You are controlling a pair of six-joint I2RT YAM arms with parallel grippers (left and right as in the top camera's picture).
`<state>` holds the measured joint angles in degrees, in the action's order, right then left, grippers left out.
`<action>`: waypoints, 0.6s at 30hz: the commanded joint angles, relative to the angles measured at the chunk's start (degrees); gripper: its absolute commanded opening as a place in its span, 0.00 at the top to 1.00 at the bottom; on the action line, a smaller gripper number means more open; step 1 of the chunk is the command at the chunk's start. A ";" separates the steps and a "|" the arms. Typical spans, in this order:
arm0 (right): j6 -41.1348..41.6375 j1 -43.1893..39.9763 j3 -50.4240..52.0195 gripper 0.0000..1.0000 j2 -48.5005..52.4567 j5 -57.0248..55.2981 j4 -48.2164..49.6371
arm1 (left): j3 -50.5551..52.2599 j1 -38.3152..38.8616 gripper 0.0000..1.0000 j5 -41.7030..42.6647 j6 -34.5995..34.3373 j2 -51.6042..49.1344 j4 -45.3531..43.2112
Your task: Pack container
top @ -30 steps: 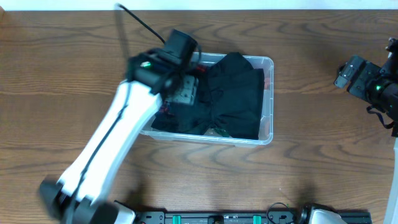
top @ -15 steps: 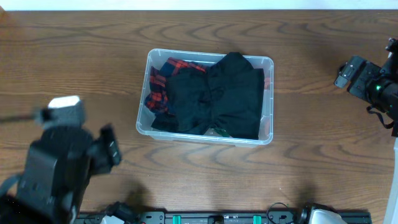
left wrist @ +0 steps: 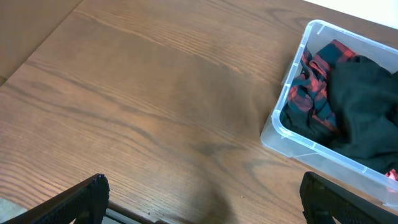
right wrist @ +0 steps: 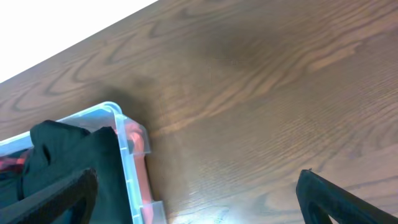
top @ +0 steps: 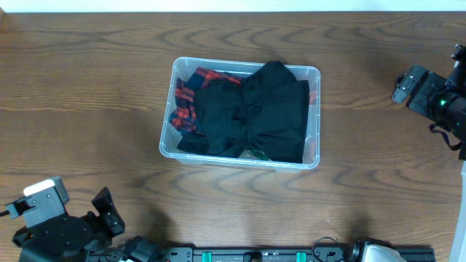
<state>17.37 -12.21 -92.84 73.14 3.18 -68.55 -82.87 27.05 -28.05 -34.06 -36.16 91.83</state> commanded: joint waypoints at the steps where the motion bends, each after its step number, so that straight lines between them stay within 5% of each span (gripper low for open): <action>1: 0.17 -0.24 0.00 0.01 0.15 0.02 -0.09 | 0.26 -0.13 0.02 0.39 5.20 -0.17 -1.27; 11: 0.17 -0.24 0.00 0.01 0.15 0.02 -0.09 | 0.59 0.00 0.02 0.61 18.56 -0.11 -4.35; 18: 0.17 -0.24 0.00 0.01 0.15 0.02 -0.09 | 8.59 -5.84 0.02 5.14 30.97 4.20 -20.31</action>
<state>17.34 -12.21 -92.84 73.14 3.16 -68.55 -78.04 24.29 -26.57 -12.14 -34.39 75.42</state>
